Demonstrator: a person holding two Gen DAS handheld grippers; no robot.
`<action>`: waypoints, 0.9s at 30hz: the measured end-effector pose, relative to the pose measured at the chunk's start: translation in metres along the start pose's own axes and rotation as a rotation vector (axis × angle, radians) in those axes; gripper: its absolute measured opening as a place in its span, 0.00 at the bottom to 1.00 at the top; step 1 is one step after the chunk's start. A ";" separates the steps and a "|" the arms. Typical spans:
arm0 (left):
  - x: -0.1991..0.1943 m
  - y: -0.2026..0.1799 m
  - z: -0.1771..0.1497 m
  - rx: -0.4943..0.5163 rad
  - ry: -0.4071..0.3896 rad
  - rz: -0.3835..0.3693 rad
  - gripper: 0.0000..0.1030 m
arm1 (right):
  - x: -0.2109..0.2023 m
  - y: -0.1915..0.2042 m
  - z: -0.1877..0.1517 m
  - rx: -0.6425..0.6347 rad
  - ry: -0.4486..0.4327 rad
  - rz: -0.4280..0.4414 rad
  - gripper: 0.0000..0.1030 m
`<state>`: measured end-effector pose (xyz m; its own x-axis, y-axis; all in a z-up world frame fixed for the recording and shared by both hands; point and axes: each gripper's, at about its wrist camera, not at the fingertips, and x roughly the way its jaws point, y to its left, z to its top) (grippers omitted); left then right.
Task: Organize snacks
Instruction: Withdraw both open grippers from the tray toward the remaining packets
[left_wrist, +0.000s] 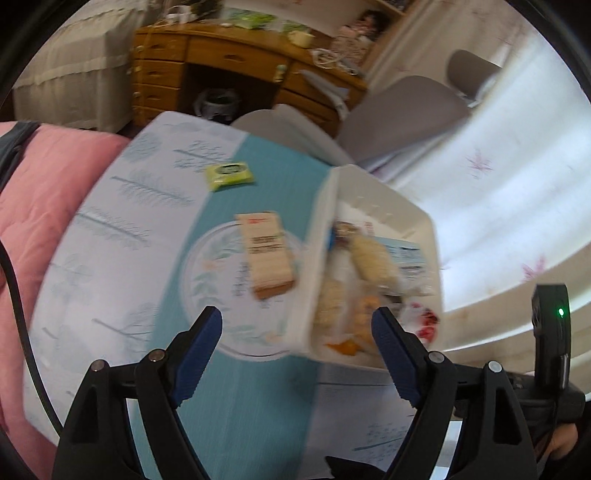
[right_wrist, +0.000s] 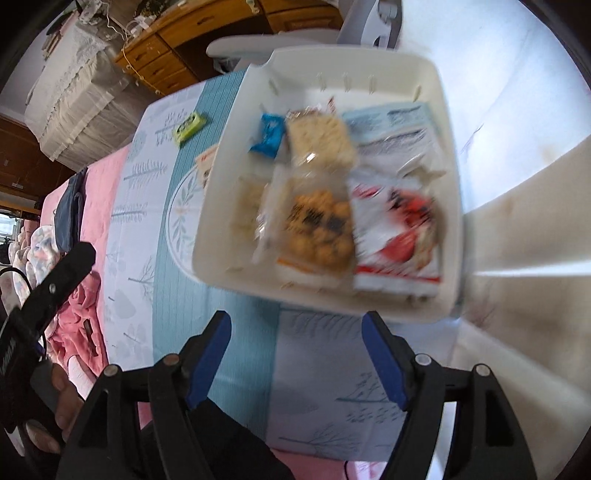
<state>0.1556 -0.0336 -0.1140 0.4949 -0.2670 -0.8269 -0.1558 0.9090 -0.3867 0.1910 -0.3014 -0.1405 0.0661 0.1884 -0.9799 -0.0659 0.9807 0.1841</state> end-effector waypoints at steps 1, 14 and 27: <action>0.000 0.008 0.002 0.000 0.004 0.014 0.80 | 0.006 0.009 -0.003 0.010 0.013 0.009 0.72; -0.001 0.086 0.057 0.265 0.170 0.187 0.84 | 0.046 0.124 -0.014 0.105 -0.005 0.000 0.72; 0.066 0.082 0.126 0.628 0.231 0.288 0.84 | 0.076 0.168 0.019 0.232 -0.383 -0.195 0.72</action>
<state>0.2833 0.0635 -0.1482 0.3038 0.0133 -0.9526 0.3014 0.9472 0.1093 0.2034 -0.1210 -0.1824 0.4192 -0.0366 -0.9071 0.2052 0.9772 0.0554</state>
